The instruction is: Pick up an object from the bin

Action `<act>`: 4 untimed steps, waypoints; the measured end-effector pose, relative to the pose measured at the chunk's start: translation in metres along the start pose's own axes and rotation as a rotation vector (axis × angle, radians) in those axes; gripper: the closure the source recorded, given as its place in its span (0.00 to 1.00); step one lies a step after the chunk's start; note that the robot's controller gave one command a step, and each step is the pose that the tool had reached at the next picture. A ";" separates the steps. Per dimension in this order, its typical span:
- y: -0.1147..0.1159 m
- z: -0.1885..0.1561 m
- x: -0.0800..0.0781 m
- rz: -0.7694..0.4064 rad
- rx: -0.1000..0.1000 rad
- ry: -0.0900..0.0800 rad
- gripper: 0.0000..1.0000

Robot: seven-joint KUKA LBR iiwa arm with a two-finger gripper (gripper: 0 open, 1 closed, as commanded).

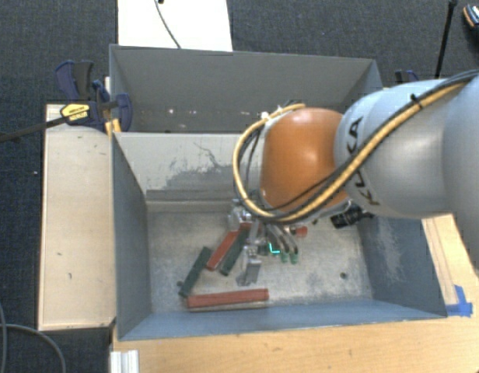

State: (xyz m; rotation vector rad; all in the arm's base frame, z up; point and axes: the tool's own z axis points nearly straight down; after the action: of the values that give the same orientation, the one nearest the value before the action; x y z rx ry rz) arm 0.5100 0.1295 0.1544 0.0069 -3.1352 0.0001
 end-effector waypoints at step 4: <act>0.003 0.083 -0.054 -0.332 0.000 -0.011 0.00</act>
Offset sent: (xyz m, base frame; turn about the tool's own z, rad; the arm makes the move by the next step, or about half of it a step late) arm 0.0450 0.0014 -0.0844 -0.2982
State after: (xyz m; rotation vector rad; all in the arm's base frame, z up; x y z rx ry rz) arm 0.5631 0.1322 0.0707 0.5260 -3.1018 -0.0015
